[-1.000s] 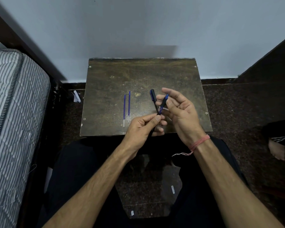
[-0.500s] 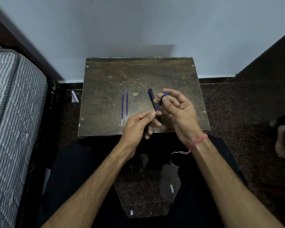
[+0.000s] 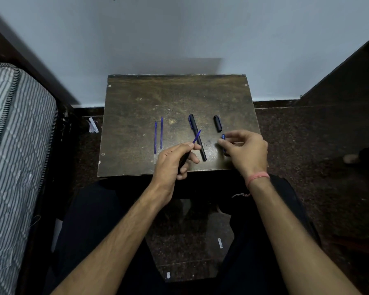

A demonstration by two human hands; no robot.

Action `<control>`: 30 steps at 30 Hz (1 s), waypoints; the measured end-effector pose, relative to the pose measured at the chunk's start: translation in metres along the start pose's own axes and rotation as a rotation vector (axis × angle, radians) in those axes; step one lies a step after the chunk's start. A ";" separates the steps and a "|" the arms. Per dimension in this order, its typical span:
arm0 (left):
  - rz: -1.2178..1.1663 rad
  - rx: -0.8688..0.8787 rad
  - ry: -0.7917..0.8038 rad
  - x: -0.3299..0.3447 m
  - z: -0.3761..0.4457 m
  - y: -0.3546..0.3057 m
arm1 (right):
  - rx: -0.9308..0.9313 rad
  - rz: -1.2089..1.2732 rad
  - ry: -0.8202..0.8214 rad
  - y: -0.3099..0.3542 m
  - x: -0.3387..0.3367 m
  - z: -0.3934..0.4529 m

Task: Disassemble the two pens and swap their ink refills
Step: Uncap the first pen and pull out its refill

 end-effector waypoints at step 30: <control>-0.011 -0.032 -0.048 0.004 0.000 -0.002 | -0.131 0.457 0.277 0.033 0.040 -0.032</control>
Point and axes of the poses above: each hand's wrist, its own z-axis towards the middle knuckle, its own x-axis out of the palm, y = z × x, the point moved 3 cm from there along z, towards the middle knuckle, and after that the axes turned 6 degrees about -x, right-handed, at the moved point
